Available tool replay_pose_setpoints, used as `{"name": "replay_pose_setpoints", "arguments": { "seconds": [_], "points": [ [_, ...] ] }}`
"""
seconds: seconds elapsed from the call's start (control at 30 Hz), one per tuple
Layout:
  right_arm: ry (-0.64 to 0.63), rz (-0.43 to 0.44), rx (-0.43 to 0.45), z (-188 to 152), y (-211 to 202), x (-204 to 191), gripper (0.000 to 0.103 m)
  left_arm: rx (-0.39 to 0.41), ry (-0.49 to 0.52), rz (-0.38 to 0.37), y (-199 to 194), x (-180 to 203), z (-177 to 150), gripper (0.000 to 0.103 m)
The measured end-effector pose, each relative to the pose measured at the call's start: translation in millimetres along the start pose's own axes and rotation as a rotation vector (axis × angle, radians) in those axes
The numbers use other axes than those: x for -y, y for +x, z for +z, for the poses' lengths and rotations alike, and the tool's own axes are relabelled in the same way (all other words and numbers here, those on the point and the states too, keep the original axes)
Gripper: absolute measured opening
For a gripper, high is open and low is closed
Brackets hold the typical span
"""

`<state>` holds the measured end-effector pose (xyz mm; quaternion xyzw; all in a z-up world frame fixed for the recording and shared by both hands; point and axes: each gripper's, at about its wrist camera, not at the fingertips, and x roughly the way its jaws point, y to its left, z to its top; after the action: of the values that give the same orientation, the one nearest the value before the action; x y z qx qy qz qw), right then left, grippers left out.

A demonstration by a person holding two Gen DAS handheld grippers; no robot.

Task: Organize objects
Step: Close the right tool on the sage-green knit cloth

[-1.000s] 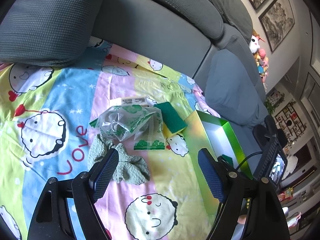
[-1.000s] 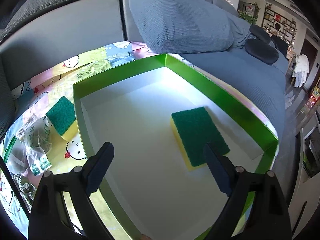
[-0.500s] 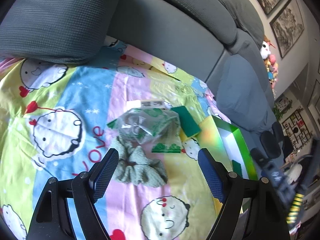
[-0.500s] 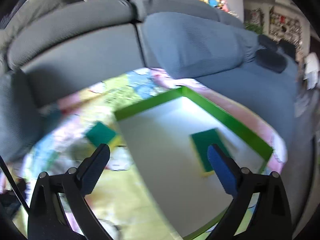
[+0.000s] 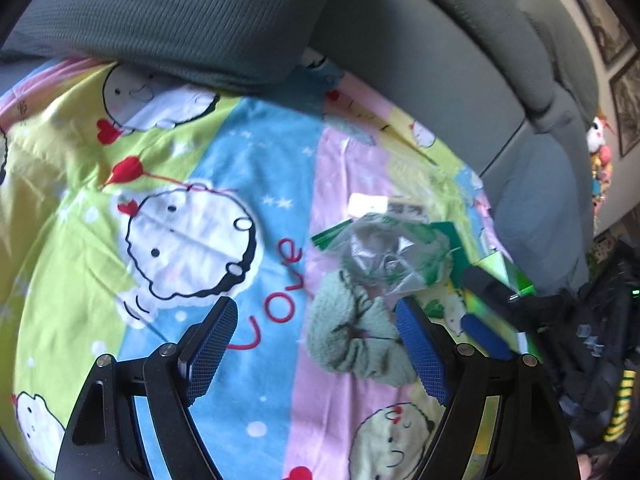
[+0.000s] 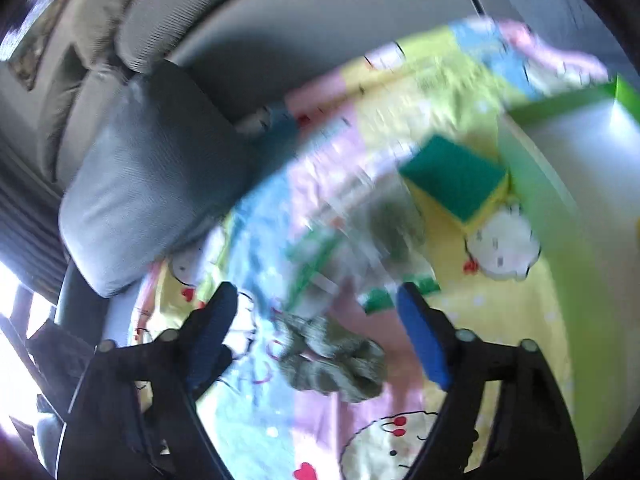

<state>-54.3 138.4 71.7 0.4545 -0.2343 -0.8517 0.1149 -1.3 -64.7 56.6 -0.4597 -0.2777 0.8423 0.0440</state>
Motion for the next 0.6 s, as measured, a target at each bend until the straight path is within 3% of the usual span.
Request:
{"name": "replay_pose_setpoints", "arguments": {
  "seconds": [0.1, 0.27, 0.43, 0.6],
  "points": [
    [0.058, -0.012, -0.038, 3, 10, 11, 0.073, -0.025, -0.014, -0.011, 5, -2, -3, 0.082],
    [0.026, -0.001, -0.034, 6, 6, 9, 0.073, -0.052, 0.012, 0.004, 12, 5, -6, 0.082],
    [0.014, 0.010, -0.097, 2, 13, 9, 0.073, -0.096, 0.021, -0.023, 20, 9, -9, 0.082],
    [-0.095, -0.019, -0.105, -2, 12, 1, 0.088, -0.123, 0.034, -0.040, 24, 15, -13, 0.082]
  ]
}}
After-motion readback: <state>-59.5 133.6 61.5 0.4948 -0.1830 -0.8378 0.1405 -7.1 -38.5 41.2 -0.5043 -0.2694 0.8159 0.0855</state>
